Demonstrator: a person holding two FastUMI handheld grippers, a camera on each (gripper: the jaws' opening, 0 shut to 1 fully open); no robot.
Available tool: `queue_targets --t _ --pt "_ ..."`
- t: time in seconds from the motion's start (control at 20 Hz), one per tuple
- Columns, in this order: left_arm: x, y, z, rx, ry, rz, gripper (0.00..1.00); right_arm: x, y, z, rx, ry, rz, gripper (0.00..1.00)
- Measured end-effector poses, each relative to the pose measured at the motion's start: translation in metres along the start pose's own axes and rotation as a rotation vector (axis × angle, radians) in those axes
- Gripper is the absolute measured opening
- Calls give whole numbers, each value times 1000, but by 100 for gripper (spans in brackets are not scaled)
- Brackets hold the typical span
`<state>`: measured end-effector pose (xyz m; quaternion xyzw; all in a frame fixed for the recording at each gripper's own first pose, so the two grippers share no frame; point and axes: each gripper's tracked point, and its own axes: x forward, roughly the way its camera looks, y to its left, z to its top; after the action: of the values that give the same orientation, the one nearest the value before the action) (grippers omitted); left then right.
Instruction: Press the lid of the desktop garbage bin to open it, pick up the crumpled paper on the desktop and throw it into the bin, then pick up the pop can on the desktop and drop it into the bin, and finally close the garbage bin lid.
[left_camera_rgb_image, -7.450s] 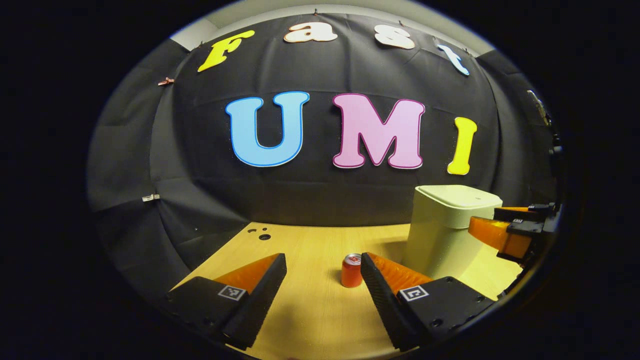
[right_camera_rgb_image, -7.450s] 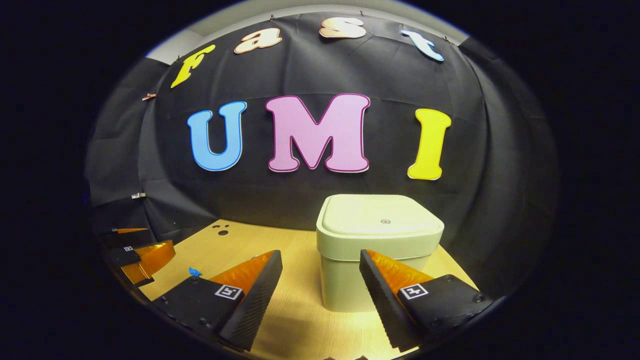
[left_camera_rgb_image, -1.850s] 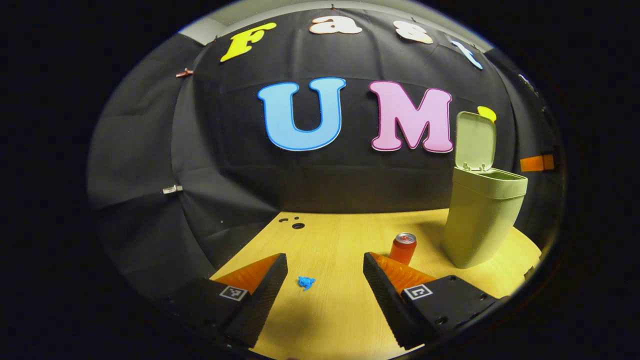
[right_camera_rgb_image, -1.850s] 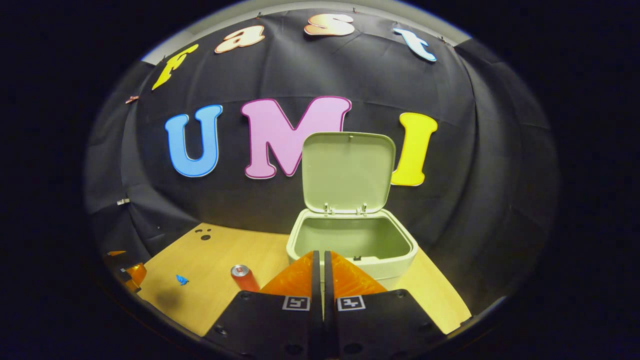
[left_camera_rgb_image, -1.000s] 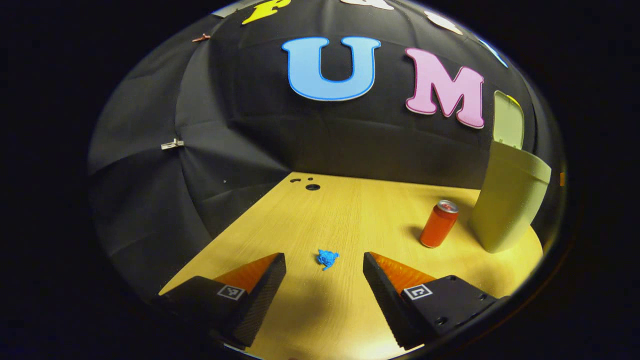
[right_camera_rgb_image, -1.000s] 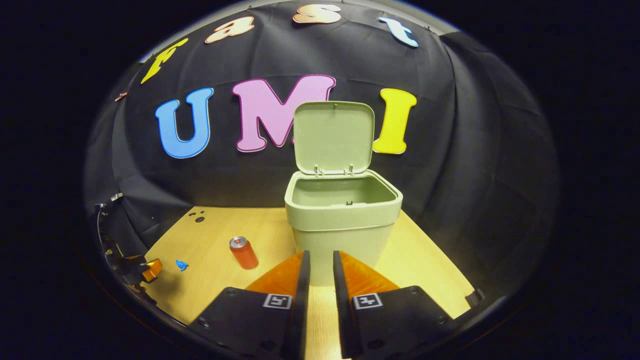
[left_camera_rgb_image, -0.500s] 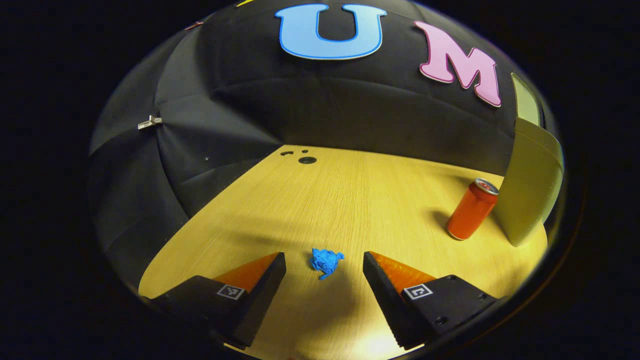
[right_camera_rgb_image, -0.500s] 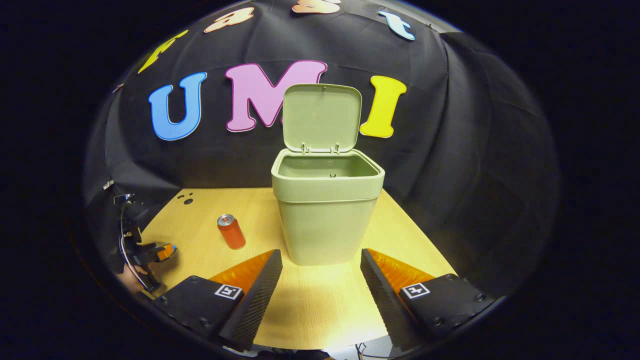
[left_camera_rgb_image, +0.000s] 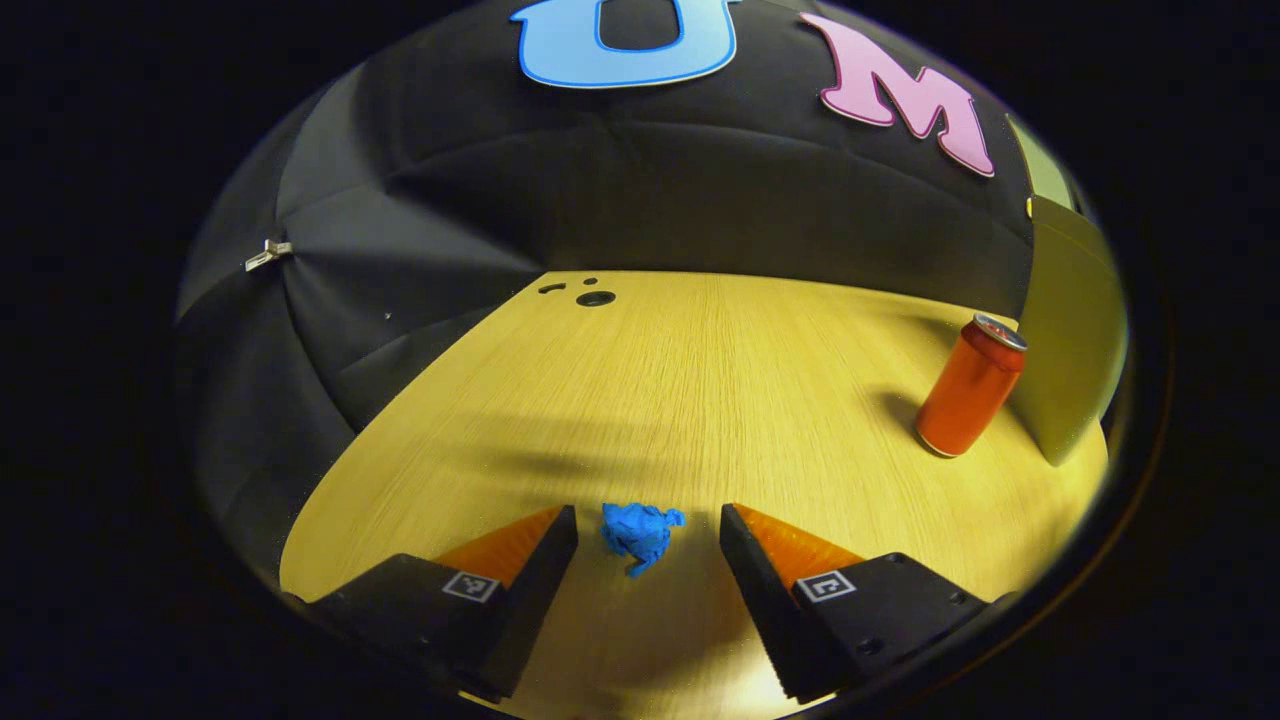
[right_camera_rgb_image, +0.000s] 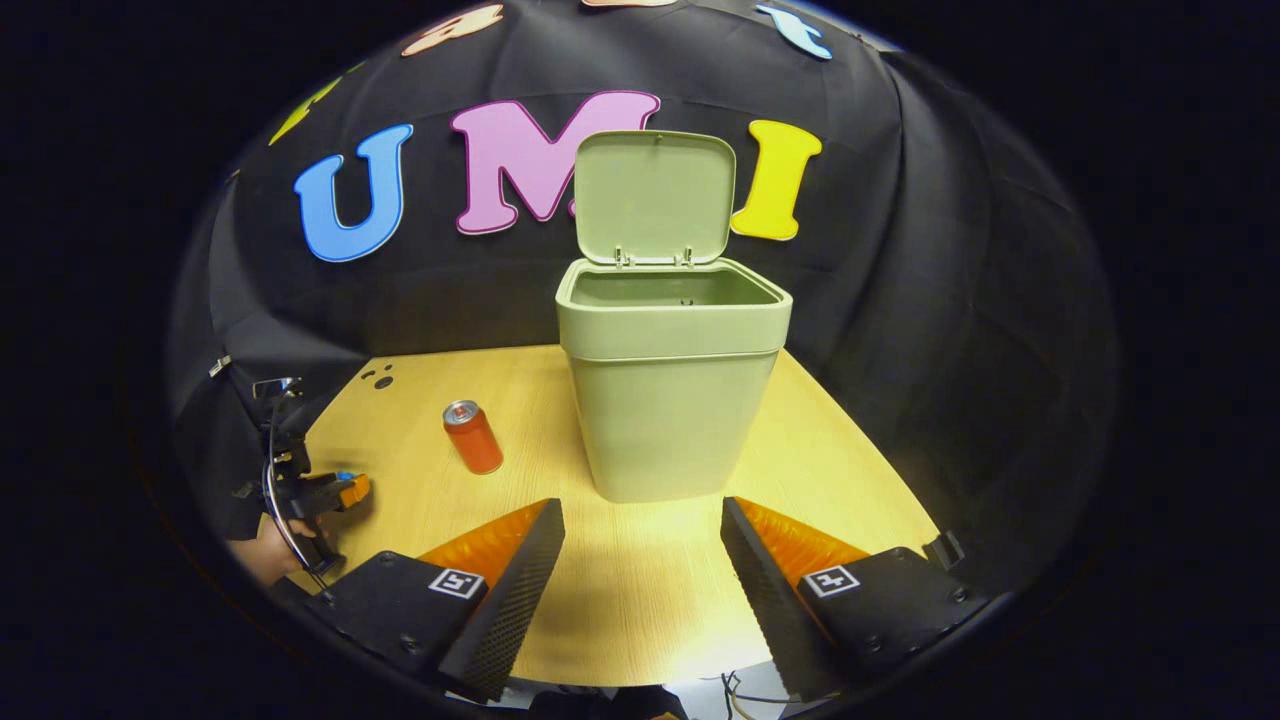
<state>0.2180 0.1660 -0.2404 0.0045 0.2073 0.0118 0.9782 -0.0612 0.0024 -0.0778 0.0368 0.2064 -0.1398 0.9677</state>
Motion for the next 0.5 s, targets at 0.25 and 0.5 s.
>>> queue_targets --t 0.25,0.5 --pt "5 -1 -5 -9 8 -4 81 -4 0 -5 3 5 -12 99" --pt "7 -5 -4 11 3 -18 62 -4 0 -10 24 17 -10 99"
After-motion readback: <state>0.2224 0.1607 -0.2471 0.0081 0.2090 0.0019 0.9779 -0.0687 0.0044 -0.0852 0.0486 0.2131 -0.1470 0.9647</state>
